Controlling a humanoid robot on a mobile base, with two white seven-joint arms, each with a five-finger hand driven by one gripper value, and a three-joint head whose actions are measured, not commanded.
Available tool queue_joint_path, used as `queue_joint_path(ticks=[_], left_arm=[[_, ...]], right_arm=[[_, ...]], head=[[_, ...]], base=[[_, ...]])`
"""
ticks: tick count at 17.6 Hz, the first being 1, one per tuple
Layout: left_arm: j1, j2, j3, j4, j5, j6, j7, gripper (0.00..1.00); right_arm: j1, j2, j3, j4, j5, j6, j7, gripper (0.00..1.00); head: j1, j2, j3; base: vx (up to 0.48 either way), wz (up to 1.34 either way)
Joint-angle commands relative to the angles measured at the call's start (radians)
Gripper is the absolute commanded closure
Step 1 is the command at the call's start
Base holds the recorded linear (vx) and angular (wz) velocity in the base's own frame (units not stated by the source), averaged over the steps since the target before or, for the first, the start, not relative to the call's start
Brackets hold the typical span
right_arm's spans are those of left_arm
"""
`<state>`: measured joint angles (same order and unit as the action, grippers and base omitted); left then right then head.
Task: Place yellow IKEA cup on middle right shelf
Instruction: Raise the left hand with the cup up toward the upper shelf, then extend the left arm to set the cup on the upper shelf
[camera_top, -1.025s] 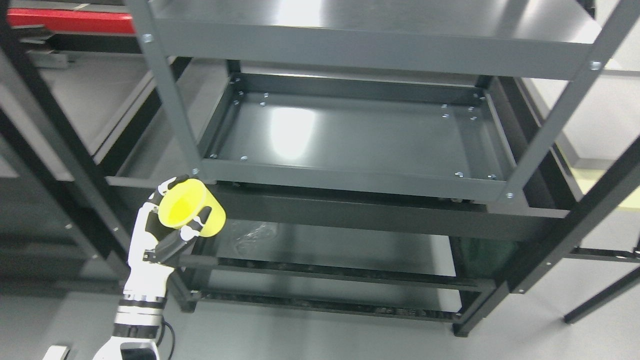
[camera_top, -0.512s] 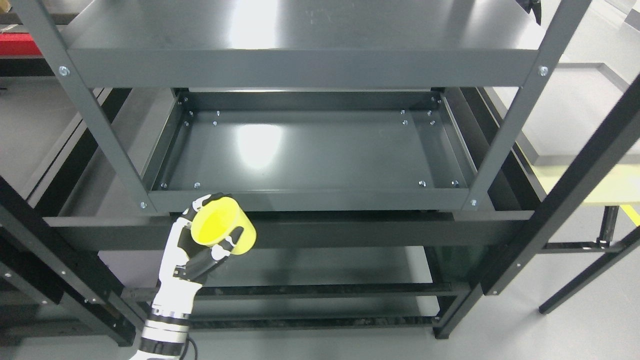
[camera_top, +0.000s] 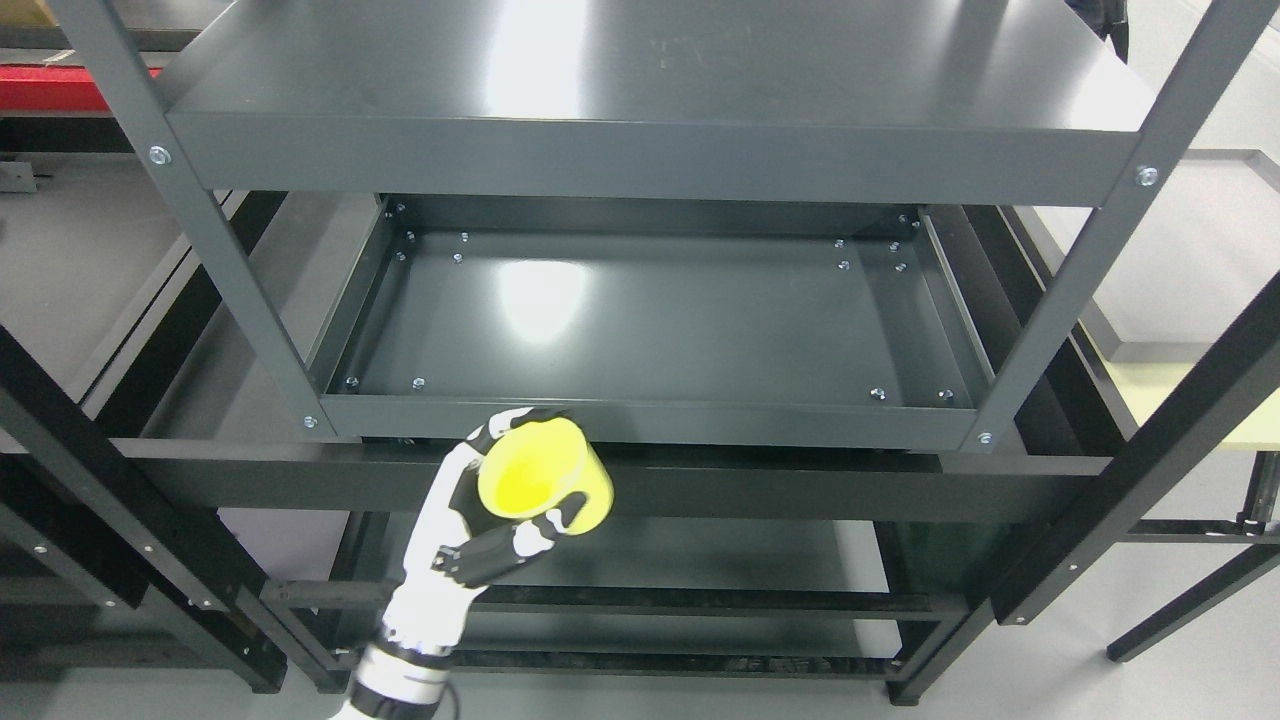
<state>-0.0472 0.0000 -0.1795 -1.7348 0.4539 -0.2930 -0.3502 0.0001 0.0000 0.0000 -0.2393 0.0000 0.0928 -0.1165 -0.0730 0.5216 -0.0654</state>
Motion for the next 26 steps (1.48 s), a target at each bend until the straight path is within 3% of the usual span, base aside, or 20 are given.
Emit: queue_joint_path(ticks=[1, 10, 14, 18, 21, 26], left_arm=[[-0.156, 0.027, -0.273, -0.008, -0.001, -0.008, -0.006, 0.98], [-0.505, 0.017, -0.560, 0.000, 0.055, 0.009, 0.022, 0.98], [-0.670, 0.017, -0.580, -0.008, 0.074, 0.014, 0.158, 1.00], [-0.819, 0.017, -0.584, -0.032, 0.173, 0.012, 0.204, 1.00], [-0.934, 0.017, -0.572, -0.032, 0.167, 0.021, 0.432, 1.00], [-1.033, 0.017, -0.480, -0.026, 0.163, 0.323, 0.808, 1.00]], right_arm=[[0.014, -0.017, 0.017, 0.000, -0.025, 0.001, 0.000, 0.01], [0.014, -0.017, 0.017, 0.000, -0.025, 0.001, 0.000, 0.01], [0.014, -0.017, 0.017, -0.002, -0.025, 0.001, 0.000, 0.00], [0.014, -0.017, 0.017, 0.000, -0.025, 0.001, 0.000, 0.01], [0.014, -0.017, 0.017, 0.000, -0.025, 0.001, 0.000, 0.01], [0.014, -0.017, 0.017, 0.000, -0.025, 0.001, 0.000, 0.01]], head=[[0.0000, 0.000, 0.000], [0.0000, 0.000, 0.000], [0.0000, 0.000, 0.000], [0.0000, 0.000, 0.000], [0.0000, 0.000, 0.000], [0.0000, 0.000, 0.000]], base=[[0.012, 0.02], [0.002, 0.00], [0.000, 0.00], [0.000, 0.00], [0.000, 0.00], [0.000, 0.00]])
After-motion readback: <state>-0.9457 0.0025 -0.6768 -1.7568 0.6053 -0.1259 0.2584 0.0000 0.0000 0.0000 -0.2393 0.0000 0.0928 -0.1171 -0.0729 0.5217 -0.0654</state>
